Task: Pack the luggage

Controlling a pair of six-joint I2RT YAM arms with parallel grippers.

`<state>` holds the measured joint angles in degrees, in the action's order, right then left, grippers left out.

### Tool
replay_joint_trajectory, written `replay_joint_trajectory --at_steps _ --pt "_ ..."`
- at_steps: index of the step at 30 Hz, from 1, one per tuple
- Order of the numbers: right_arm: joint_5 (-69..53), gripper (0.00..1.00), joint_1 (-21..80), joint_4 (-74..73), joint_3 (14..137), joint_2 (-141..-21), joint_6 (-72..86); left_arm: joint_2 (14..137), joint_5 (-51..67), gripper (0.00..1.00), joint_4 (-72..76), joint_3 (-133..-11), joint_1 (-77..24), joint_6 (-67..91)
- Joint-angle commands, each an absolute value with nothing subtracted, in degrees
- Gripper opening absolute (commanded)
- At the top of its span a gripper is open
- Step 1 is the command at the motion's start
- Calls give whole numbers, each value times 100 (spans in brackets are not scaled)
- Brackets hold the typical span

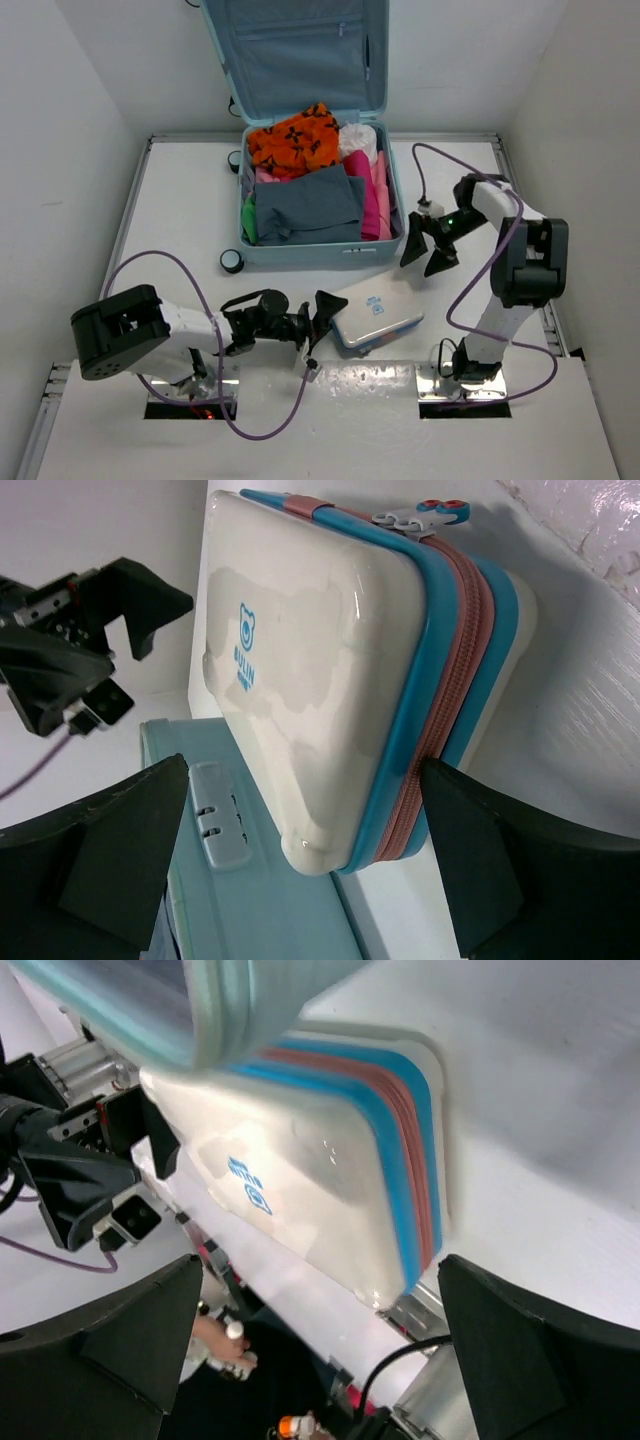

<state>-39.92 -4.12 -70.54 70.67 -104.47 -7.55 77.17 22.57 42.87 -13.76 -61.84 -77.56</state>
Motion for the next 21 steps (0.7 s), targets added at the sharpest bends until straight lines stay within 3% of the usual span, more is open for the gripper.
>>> replay_joint_trajectory --at_steps 1,8,11,21 --pt "-4226 100 -614 -6412 6351 -9924 -992 7865 2399 100 4666 -1503 -6258 -7796" --pt "-5518 100 -564 -5354 5161 -10081 -1239 8077 2399 100 4729 -1617 -6258 -7849" --pt "-5432 100 -379 -4233 4687 -10011 -748 8191 2399 100 4676 -1617 -6258 -7849" --pt "-5282 100 -44 -3806 4597 -10969 -475 8919 3005 100 4965 -1503 -6196 -8602"
